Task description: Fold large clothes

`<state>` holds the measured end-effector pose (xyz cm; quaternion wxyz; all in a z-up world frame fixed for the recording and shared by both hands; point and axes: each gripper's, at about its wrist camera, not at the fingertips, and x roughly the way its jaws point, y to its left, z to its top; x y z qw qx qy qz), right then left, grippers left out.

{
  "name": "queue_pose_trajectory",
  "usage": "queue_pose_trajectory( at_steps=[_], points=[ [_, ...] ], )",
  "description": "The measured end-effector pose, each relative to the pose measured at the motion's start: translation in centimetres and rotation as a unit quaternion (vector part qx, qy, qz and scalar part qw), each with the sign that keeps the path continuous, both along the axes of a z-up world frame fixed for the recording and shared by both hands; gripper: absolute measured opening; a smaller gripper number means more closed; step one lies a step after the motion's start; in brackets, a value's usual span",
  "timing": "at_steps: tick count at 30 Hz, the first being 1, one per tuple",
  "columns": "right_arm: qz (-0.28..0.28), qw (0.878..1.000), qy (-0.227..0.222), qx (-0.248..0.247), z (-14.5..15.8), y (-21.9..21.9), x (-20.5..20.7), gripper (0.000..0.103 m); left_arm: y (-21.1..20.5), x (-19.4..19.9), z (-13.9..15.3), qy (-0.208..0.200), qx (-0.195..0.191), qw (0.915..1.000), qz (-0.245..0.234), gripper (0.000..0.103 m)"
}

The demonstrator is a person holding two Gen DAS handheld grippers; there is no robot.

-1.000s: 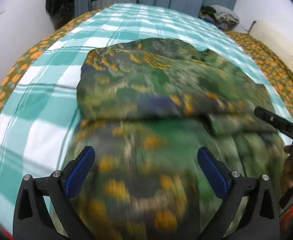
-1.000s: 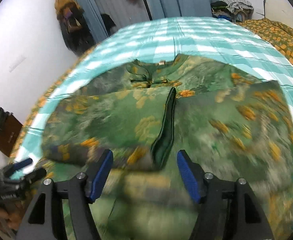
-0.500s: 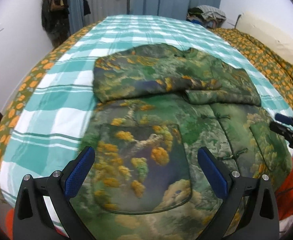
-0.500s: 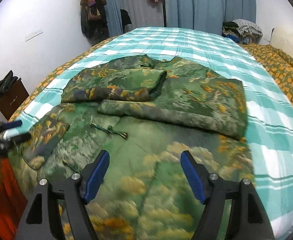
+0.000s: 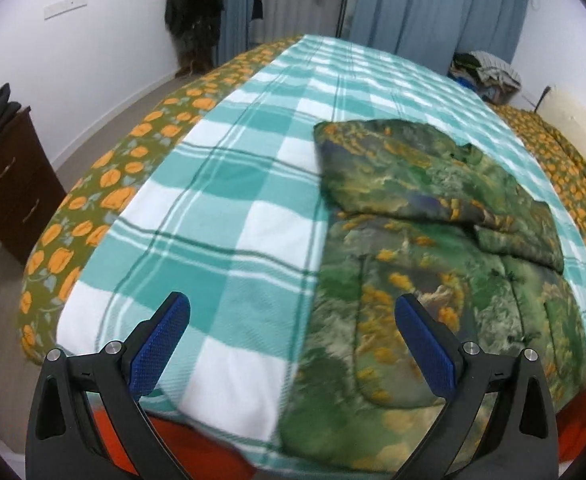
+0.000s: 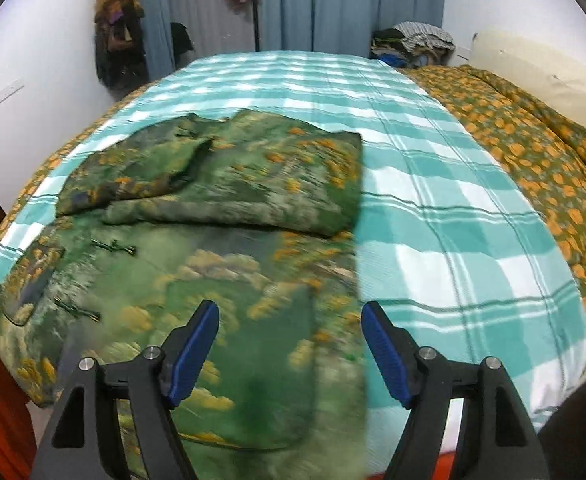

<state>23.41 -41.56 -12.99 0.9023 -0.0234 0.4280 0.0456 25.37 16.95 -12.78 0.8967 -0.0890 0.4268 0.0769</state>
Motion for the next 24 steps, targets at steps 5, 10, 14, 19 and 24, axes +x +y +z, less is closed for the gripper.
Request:
queue_pose_trajectory(
  at_steps=[5, 10, 14, 19, 24],
  points=[
    [0.002, 0.999, 0.031, -0.026, -0.3, -2.3, -0.6, 0.075, 0.6, -0.3, -0.7, 0.016, 0.016, 0.9997, -0.013, 0.102],
    [0.017, 0.995, 0.067, -0.066, -0.9, -4.4, -2.1, 0.075, 0.6, -0.1, -2.1, 0.043, -0.003, 0.9986, -0.030, 0.102],
    [0.026, 0.991, 0.109, -0.069, -1.9, -6.0, -3.3, 0.075, 0.0, 0.1, -3.5, 0.069, -0.033, 0.9956, -0.054, 0.102],
    [0.033, 0.987, 0.155, -0.010, -3.9, -7.0, -4.4, 0.075, -1.0, 0.1, -5.1, 0.097, -0.061, 0.9895, -0.087, 0.102],
    [0.045, 0.980, 0.185, 0.055, -6.3, -5.9, -4.2, 0.075, -0.9, 0.1, -7.7, 0.138, -0.119, 0.9791, -0.090, 0.102]
  ],
)
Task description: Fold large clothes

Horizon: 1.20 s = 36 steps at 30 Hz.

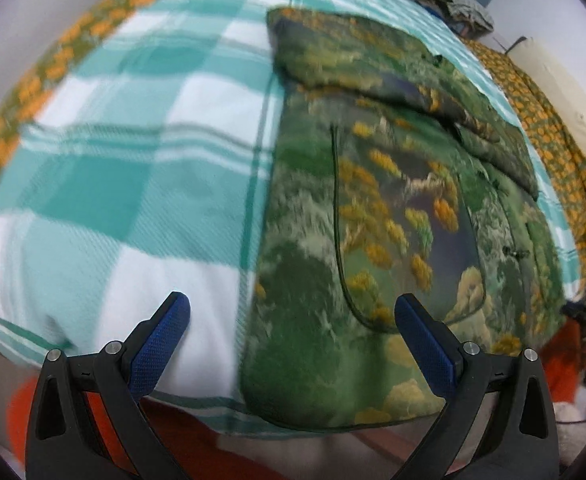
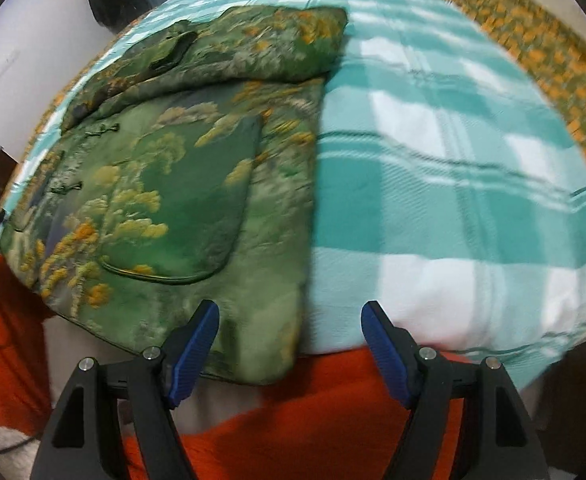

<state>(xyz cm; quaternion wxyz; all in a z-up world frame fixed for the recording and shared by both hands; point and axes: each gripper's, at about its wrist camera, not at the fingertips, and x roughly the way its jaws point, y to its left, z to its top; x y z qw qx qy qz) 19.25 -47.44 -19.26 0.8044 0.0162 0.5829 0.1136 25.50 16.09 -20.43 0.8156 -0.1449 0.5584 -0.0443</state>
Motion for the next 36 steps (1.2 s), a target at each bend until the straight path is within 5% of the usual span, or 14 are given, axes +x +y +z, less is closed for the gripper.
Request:
queue_pose_trajectory(
  at_steps=[6, 10, 12, 14, 16, 26, 36],
  points=[
    [0.020, 0.999, 0.017, 0.027, -1.8, 2.1, 0.5, 0.075, -1.5, -0.7, -0.9, 0.018, -0.024, 0.9987, -0.041, 0.100],
    [0.015, 0.999, 0.020, 0.045, -1.8, 2.0, 0.9, 0.074, -2.3, -1.0, -1.1, 0.040, -0.002, 0.9973, -0.062, 0.070],
    [0.013, 0.999, 0.018, 0.043, -1.4, 1.8, 0.8, 0.042, -2.1, -1.2, -0.8, 0.048, 0.006, 0.9968, -0.063, 0.050],
    [0.011, 0.999, 0.010, 0.037, -0.6, 1.6, 0.7, 0.024, -1.8, -1.4, -0.1, 0.050, 0.004, 0.9970, -0.059, 0.021],
    [0.008, 0.999, 0.004, 0.046, 0.2, 1.4, 0.8, 0.018, -1.5, -1.5, 0.8, 0.045, -0.005, 0.9974, -0.056, 0.015],
    [0.023, 0.996, -0.048, 0.072, 6.0, 2.0, 0.0, 0.014, -1.6, -3.8, 6.3, -0.009, -0.014, 0.9973, -0.071, 0.010],
    [0.019, 0.989, -0.027, 0.147, 9.5, -0.2, -4.5, 0.014, 0.3, -11.3, 9.5, 0.005, -0.031, 0.9976, -0.061, 0.011]
  ],
)
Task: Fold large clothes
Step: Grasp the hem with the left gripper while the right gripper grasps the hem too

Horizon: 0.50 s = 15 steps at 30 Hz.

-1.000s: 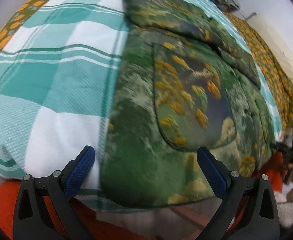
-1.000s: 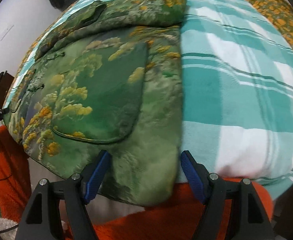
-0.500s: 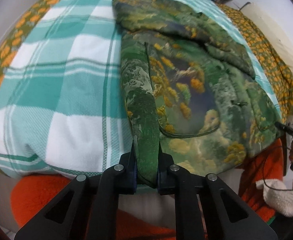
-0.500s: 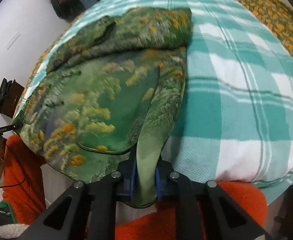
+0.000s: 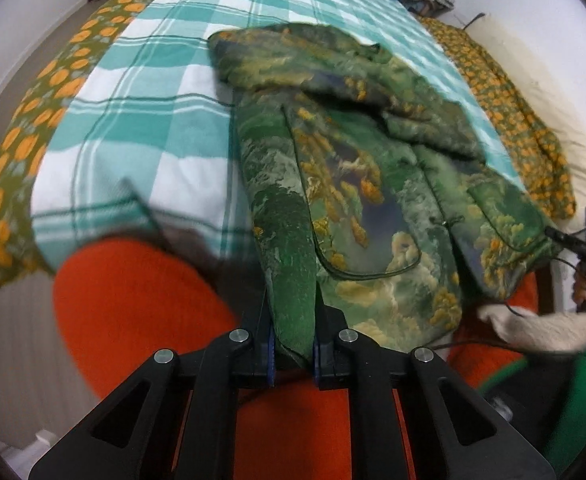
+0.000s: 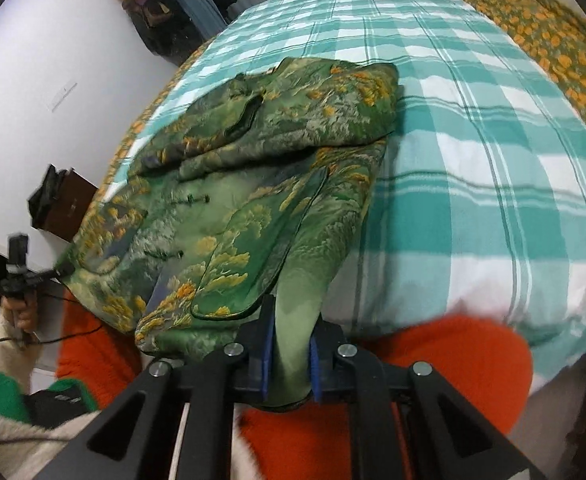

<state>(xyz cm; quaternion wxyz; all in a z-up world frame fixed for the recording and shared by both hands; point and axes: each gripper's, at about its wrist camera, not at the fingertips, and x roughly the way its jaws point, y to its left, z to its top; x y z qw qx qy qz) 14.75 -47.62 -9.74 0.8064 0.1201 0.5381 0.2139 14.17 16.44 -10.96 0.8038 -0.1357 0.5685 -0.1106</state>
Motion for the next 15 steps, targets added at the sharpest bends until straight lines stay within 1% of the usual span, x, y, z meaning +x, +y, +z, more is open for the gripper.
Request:
queue_pose_trajectory(
  at_steps=[1, 2, 3, 4, 5, 6, 7, 8, 10, 11, 13, 15],
  points=[
    [-0.005, 1.000, 0.001, 0.016, 0.4, -0.4, -0.3, 0.014, 0.3, -0.4, 0.9, -0.007, -0.012, 0.9999, 0.005, 0.010],
    [-0.011, 0.999, 0.000, 0.035, 0.9, -0.8, -0.5, 0.014, 1.0, -0.7, 2.5, -0.027, -0.031, 0.9990, 0.016, 0.009],
    [-0.018, 0.998, -0.004, 0.053, 1.5, -1.3, -0.5, 0.014, 1.4, -0.7, 3.5, -0.043, -0.042, 0.9979, 0.026, 0.009],
    [-0.025, 0.997, -0.011, 0.068, 2.2, -1.7, -0.2, 0.014, 2.1, -0.3, 5.0, -0.067, -0.058, 0.9951, 0.042, 0.009],
    [-0.034, 0.995, -0.026, 0.086, 3.2, -2.2, 0.7, 0.014, 2.9, 0.5, 6.2, -0.091, -0.078, 0.9914, 0.053, 0.009],
    [-0.039, 0.993, -0.041, 0.101, 4.0, -2.6, 1.6, 0.014, 3.4, 1.4, 7.0, -0.109, -0.089, 0.9883, 0.058, 0.009],
    [-0.041, 0.992, -0.051, 0.108, 4.4, -2.7, 2.5, 0.014, 3.7, 2.7, 7.7, -0.128, -0.093, 0.9855, 0.061, 0.009],
    [-0.047, 0.990, -0.073, 0.112, 5.2, -2.8, 4.3, 0.014, 3.7, 3.9, 8.1, -0.141, -0.090, 0.9839, 0.062, 0.009],
    [-0.050, 0.988, -0.103, 0.099, 5.9, -2.1, 7.0, 0.014, 4.0, 7.6, 8.3, -0.169, -0.082, 0.9799, 0.067, 0.009],
    [-0.050, 0.988, -0.115, 0.094, 6.0, -1.8, 8.6, 0.014, 4.2, 10.3, 7.8, -0.177, -0.085, 0.9772, 0.080, 0.009],
    [-0.049, 0.986, -0.134, 0.083, 5.7, -0.4, 12.5, 0.014, 4.9, 14.2, 6.5, -0.178, -0.094, 0.9735, 0.109, 0.008],
    [-0.057, 0.986, -0.137, 0.075, 4.7, 0.9, 15.6, 0.014, 5.4, 18.3, 4.7, -0.164, -0.099, 0.9716, 0.140, 0.008]
  ],
)
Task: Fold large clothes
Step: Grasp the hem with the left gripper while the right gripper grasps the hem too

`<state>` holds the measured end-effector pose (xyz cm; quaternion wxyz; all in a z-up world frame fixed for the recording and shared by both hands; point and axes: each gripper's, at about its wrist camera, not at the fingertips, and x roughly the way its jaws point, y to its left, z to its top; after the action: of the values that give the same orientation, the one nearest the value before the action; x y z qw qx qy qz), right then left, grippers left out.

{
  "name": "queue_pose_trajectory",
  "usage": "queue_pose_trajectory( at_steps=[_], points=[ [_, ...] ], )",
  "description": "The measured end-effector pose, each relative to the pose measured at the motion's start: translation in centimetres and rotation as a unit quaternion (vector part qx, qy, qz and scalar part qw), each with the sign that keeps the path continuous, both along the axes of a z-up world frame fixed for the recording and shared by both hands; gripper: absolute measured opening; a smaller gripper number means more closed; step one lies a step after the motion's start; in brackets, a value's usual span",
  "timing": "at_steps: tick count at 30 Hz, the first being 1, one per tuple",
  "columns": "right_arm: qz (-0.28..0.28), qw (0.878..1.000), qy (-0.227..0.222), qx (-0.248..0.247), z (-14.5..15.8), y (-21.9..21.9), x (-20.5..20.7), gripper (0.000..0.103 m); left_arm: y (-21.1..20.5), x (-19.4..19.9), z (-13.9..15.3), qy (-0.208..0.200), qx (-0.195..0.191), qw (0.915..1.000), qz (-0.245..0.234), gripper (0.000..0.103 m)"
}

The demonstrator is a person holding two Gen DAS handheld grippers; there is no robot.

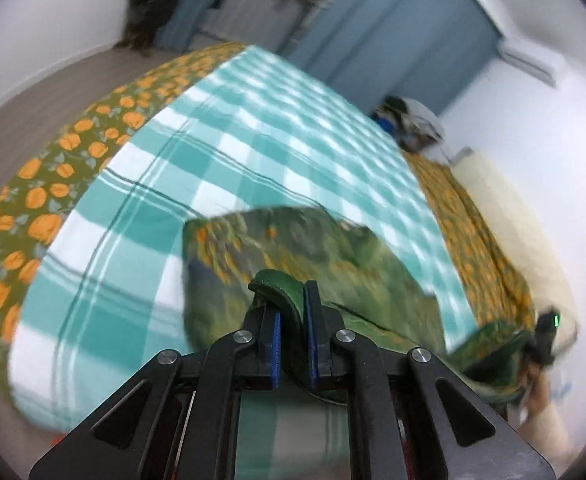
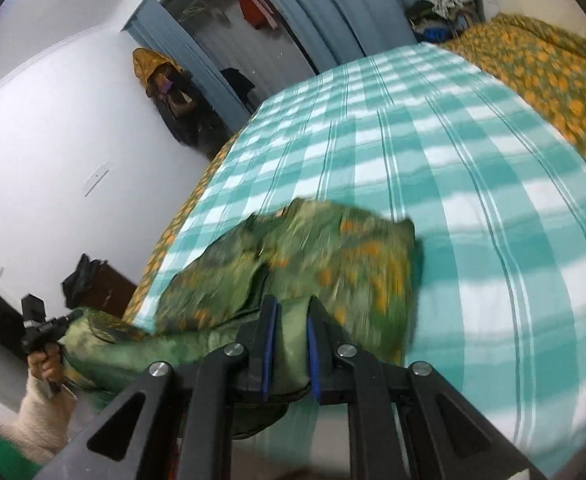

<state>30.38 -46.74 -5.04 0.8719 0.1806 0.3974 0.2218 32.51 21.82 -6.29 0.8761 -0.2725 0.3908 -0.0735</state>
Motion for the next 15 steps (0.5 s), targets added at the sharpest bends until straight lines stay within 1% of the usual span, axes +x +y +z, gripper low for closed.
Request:
queue_pose_trajectory(
  at_steps=[2, 3, 5, 7, 8, 9, 10, 11, 12, 13, 14, 15],
  points=[
    [-0.025, 1.000, 0.017, 0.000, -2.3, 0.6, 3.9, 0.014, 0.4, 4.4, -2.7, 0.025, -0.009, 0.9992, 0.030, 0.008],
    [-0.036, 0.999, 0.026, 0.002, -3.4, 0.5, 5.1, 0.014, 0.4, 5.7, -3.5, 0.034, -0.008, 0.9986, 0.039, 0.008],
    [-0.063, 0.997, 0.052, 0.011, -6.0, 0.4, 7.7, 0.014, -0.1, 8.2, -5.5, 0.052, 0.008, 0.9970, 0.056, 0.008],
    [-0.074, 0.995, 0.072, 0.011, -8.2, 0.3, 9.1, 0.014, -1.1, 8.8, -6.8, 0.066, 0.026, 0.9957, 0.060, 0.008],
    [-0.081, 0.993, 0.082, -0.002, -9.5, 0.5, 9.8, 0.014, -1.6, 9.6, -7.7, 0.076, 0.040, 0.9945, 0.059, 0.011],
    [-0.082, 0.993, 0.088, -0.008, -10.1, 0.7, 10.0, 0.014, -1.9, 9.7, -8.1, 0.083, 0.049, 0.9936, 0.058, 0.012],
    [-0.082, 0.992, 0.097, -0.013, -11.0, 1.0, 10.1, 0.014, -2.2, 9.8, -8.6, 0.091, 0.057, 0.9927, 0.056, 0.014],
    [-0.083, 0.991, 0.102, -0.011, -11.7, 1.2, 10.2, 0.016, -2.5, 9.9, -9.0, 0.100, 0.067, 0.9912, 0.054, 0.019],
    [-0.085, 0.991, 0.102, -0.008, -12.1, 1.2, 10.1, 0.017, -2.6, 9.9, -9.1, 0.102, 0.070, 0.9910, 0.052, 0.022],
    [-0.090, 0.991, 0.101, -0.003, -12.2, 1.1, 10.1, 0.018, -2.6, 9.8, -9.1, 0.101, 0.067, 0.9914, 0.048, 0.029],
    [-0.094, 0.990, 0.101, 0.011, -12.2, 0.8, 10.0, 0.022, -2.5, 9.7, -9.1, 0.099, 0.062, 0.9922, 0.044, 0.038],
    [-0.095, 0.990, 0.103, 0.021, -12.2, 0.6, 10.1, 0.033, -2.3, 9.4, -8.7, 0.094, 0.054, 0.9933, 0.041, 0.046]
  ],
)
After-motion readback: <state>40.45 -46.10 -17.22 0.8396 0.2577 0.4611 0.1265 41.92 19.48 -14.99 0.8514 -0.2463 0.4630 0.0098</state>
